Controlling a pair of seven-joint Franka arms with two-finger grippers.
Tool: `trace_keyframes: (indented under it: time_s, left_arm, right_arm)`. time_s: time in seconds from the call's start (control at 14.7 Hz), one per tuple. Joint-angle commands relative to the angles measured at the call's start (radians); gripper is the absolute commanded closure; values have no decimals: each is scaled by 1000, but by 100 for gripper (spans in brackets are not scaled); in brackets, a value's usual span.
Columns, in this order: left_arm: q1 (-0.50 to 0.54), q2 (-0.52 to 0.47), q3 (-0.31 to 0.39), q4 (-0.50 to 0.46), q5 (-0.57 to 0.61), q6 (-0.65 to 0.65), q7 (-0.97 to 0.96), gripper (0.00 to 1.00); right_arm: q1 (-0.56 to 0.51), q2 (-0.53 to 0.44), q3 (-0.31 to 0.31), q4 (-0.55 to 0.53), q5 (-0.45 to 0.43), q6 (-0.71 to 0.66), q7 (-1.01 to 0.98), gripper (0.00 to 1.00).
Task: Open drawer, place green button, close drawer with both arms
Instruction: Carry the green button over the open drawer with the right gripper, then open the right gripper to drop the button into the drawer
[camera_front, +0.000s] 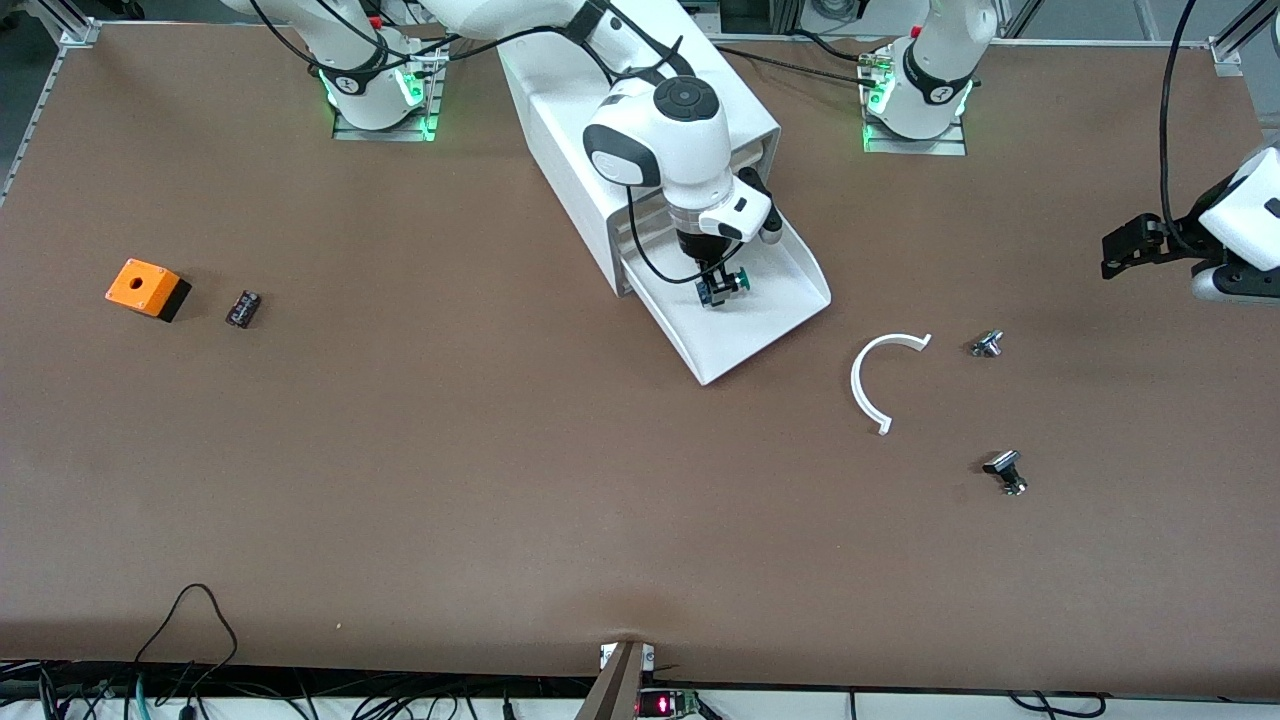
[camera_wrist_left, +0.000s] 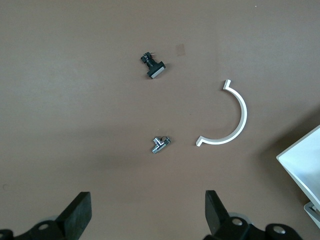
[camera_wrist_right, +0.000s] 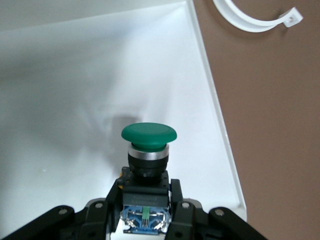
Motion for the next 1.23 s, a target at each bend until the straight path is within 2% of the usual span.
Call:
trace_keyframes:
  time_s: [0.0,0.2,0.27,0.34,0.41,0.48,0.75,0.89,0.95,1.16]
  left_arm:
    - [-13,6,8,22,21,-16,-15,0]
    - [-13,6,8,25,18,-17,-15,0]
    - [-13,6,8,26,18,-19,-15,0]
    - [-13,6,8,27,18,-17,-15,0]
    - [-13,6,8,27,17,-17,-14,0]
    - [-13,8,8,27,17,-17,-8,0]
    - [-13,8,0,29,17,-17,-14,0]
    - [-15,9,-3,35,17,-17,-14,0]
    - [-16,12,-3,44,15,-17,-14,0]
    - [-27,12,-6,52,18,-20,-12,0]
  right_arm:
    - [49,49,-50,29,-29,6,-12,70]
    - [60,78,-59,32,-44,25,-9,63]
    - [60,83,-62,32,-40,35,0,50]
    - [60,87,-62,32,-38,37,17,46]
    - [60,88,-62,32,-37,37,49,34]
    - [60,88,-62,31,-38,37,77,0]
    - [58,74,-62,61,-40,28,88,0]
    - [41,26,-62,71,-29,5,106,0]
    - [17,0,-62,71,-2,-12,124,0]
    - [-55,-87,-62,71,181,-49,140,0]
